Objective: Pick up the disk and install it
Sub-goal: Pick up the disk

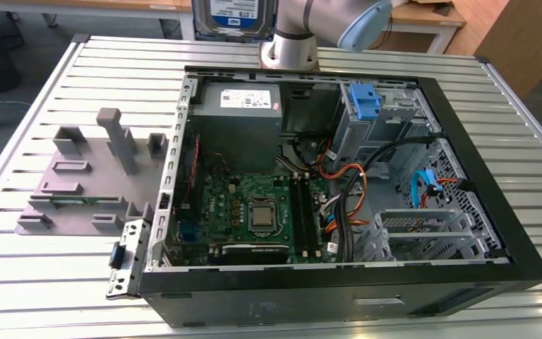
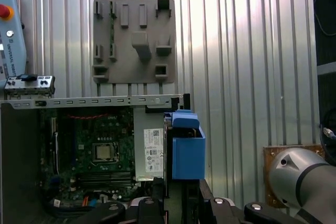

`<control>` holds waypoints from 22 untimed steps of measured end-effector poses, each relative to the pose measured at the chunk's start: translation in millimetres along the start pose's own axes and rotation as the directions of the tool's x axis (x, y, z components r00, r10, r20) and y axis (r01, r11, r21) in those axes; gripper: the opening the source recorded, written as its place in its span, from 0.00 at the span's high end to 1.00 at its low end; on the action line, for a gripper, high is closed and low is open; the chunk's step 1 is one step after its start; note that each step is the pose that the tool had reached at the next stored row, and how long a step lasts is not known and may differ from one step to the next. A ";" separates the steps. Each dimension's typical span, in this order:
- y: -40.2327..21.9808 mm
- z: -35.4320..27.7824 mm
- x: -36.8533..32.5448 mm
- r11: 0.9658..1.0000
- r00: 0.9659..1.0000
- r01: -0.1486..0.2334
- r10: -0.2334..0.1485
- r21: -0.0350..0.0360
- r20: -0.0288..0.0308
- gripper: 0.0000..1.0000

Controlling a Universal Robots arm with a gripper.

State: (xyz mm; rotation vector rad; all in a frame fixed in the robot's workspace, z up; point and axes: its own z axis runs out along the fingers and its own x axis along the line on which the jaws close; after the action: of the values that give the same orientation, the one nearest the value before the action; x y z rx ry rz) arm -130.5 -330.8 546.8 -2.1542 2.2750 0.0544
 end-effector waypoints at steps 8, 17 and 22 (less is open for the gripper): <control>-0.3 1.7 0.1 1.000 1.000 0.000 0.000 0.000 0.000 0.65; -0.5 1.9 3.8 1.000 1.000 0.000 0.000 0.000 0.000 0.65; -0.5 1.9 4.4 1.000 1.000 0.000 0.000 0.000 0.000 0.65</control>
State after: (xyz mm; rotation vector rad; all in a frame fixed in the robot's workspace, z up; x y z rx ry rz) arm -130.3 -335.2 544.7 -2.1545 2.2750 0.0544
